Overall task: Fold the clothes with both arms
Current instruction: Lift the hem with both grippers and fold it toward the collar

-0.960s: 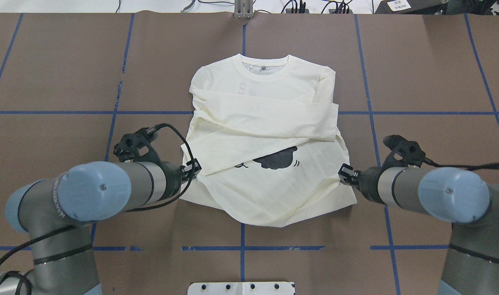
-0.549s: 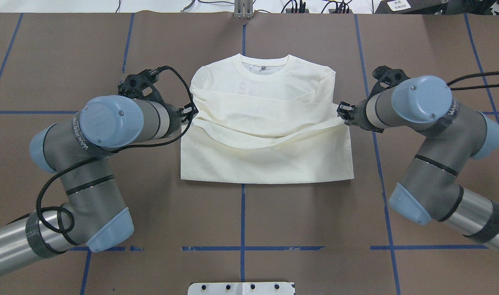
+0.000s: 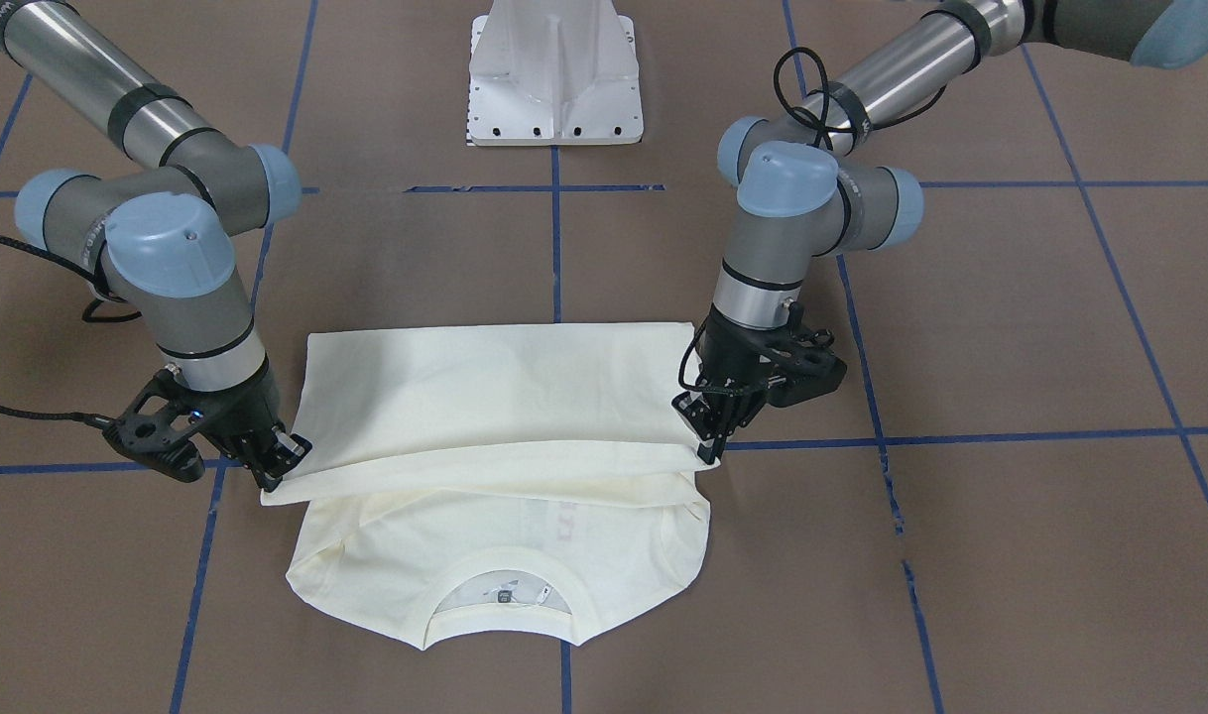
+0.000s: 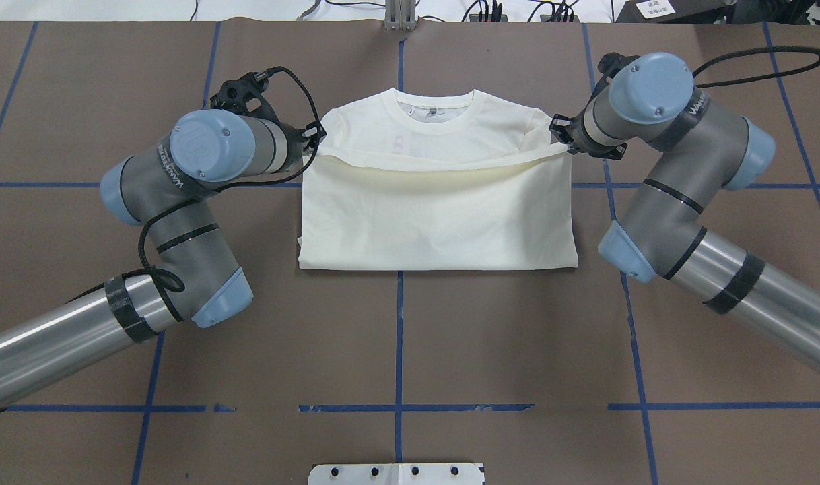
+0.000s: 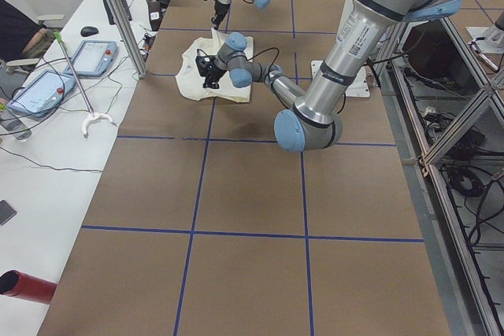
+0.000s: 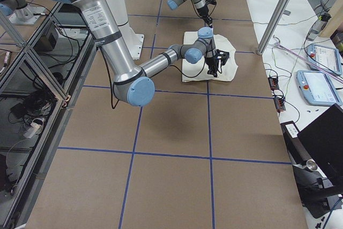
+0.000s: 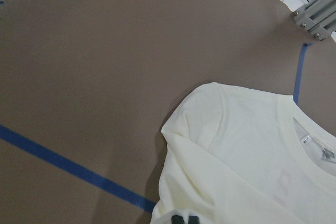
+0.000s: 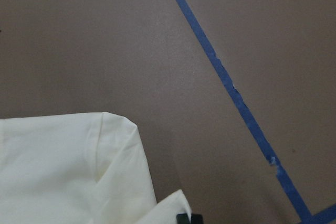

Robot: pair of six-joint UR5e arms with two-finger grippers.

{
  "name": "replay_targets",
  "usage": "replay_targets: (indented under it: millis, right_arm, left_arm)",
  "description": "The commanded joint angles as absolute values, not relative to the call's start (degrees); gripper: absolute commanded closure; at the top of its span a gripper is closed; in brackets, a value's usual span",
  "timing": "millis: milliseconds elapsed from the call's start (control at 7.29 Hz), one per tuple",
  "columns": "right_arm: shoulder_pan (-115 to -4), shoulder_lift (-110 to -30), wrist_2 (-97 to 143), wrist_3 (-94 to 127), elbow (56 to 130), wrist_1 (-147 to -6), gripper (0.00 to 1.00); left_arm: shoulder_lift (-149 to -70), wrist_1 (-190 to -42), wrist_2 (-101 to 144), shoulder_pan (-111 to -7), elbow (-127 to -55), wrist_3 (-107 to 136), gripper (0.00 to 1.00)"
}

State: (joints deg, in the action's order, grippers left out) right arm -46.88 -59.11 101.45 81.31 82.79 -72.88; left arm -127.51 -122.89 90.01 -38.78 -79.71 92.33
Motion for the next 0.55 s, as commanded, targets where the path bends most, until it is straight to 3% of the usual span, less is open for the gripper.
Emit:
replay_targets:
  millis: [0,411]
  right_arm:
    - [-47.37,-57.04,101.34,79.46,77.7,-72.77,1.0]
    - [-47.9,-55.99,101.25,79.19,74.63,-69.46,1.0]
  left_arm:
    - [-130.15,-125.23,89.91,-39.37,-72.64,90.62,1.0]
    - [-131.48,-129.2,90.0,-39.29,-69.26,90.7,1.0]
